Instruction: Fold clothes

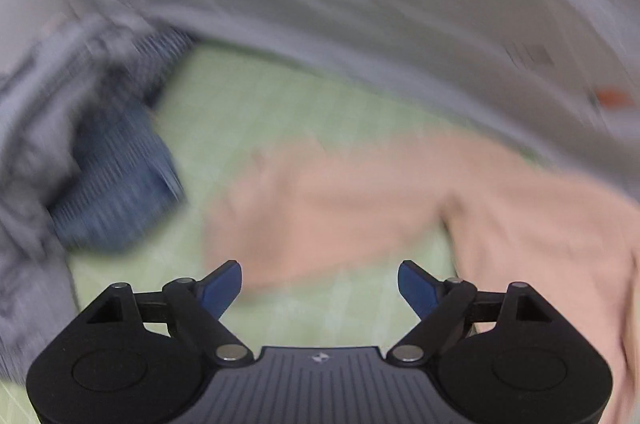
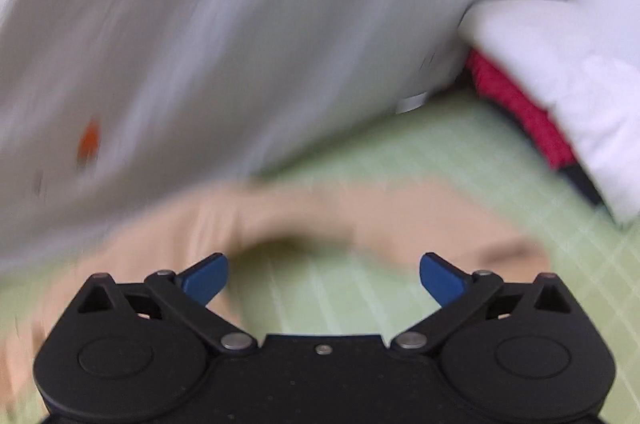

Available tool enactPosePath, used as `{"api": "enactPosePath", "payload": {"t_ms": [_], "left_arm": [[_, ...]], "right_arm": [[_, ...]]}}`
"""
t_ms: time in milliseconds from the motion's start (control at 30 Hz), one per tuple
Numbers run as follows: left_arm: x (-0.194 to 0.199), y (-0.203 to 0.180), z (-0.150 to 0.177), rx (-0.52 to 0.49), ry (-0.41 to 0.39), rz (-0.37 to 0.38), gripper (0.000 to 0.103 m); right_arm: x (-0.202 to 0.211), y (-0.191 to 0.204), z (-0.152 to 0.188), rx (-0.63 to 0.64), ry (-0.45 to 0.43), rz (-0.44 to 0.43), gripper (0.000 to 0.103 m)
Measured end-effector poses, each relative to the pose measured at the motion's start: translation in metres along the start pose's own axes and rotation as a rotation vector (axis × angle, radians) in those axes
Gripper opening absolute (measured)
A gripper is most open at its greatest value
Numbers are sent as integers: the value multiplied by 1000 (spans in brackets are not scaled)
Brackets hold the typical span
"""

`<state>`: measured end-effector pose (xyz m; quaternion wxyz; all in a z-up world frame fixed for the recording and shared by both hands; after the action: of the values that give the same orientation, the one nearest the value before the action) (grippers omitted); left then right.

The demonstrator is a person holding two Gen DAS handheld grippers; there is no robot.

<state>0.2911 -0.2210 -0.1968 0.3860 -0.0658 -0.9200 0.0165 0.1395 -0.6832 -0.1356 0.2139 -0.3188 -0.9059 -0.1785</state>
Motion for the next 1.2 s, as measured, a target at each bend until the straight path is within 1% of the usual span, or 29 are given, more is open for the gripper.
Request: {"api": "enactPosePath", "payload": {"t_ms": [67,133,233,267,300,333,367,400,433,467,500,533,567,600,700,833,900,933,967,1033,1067,1100,1133,1167,1200], "left_arm": [[10,-19,29,-34,62,48,86],[21,-37,58,-52,124,91,86],[35,-54,96,-44,210,133,85],[39,-59,108,-40,235,145,84],[43,-63,118,-38,253,157,78],[46,-68,128,-35,270,169,60],[49,-70,135,-31,280,182,48],[52,-73,142,-18,292,194,21],[55,-76,149,-1,308,211,4],[57,-78,155,17,317,221,6],[60,-79,160,33,320,228,5],[62,-79,162,38,309,226,3],[65,-78,162,33,300,227,2],[69,-77,160,39,287,227,2],[94,-64,147,80,218,226,2],[150,-37,122,118,117,210,2],[167,-29,125,101,103,187,2],[176,-25,127,93,95,175,6],[182,-21,131,83,98,160,8],[175,-18,158,60,170,102,22],[172,-16,168,73,207,57,25],[172,-16,175,87,223,39,35],[178,-18,178,92,215,47,49],[183,-24,177,95,195,60,57],[190,-29,174,97,166,70,75]], "right_arm": [[14,6,30,36,63,-30,103],[31,11,53,61,97,-56,103],[54,20,89,96,168,-90,103],[59,22,98,102,192,-102,103],[63,23,105,108,210,-109,100],[67,24,112,118,225,-113,93],[70,25,118,129,239,-118,80],[73,26,123,137,251,-124,63],[76,27,127,143,256,-134,55],[78,26,129,142,263,-144,41],[80,25,131,126,269,-153,32],[82,22,131,102,271,-161,27],[83,20,131,78,273,-169,9],[87,17,129,54,268,-177,4],[108,9,108,-9,210,-208,4],[168,-7,67,-79,117,-260,4],[195,-21,63,-87,102,-261,4],[204,-27,68,-71,115,-252,4],[205,-34,83,-20,158,-228,5],[202,-49,118,87,247,-152,20],[202,-54,128,113,268,-126,36],[204,-54,128,108,261,-134,47],[206,-54,129,102,255,-143,51],[208,-53,129,96,249,-151,61],[210,-53,130,91,243,-159,80]]}}
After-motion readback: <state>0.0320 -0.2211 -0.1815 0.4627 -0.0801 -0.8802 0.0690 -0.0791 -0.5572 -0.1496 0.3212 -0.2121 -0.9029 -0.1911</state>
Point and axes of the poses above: each gripper's, at about its wrist camera, not at the fingertips, and x roughly against the way its jaws point, y to its left, z to its underside, the point moved 10 cm from there along -x, roughly the way its jaws point, and after that the axes turned 15 degrees about -y, right-handed, at the moved point
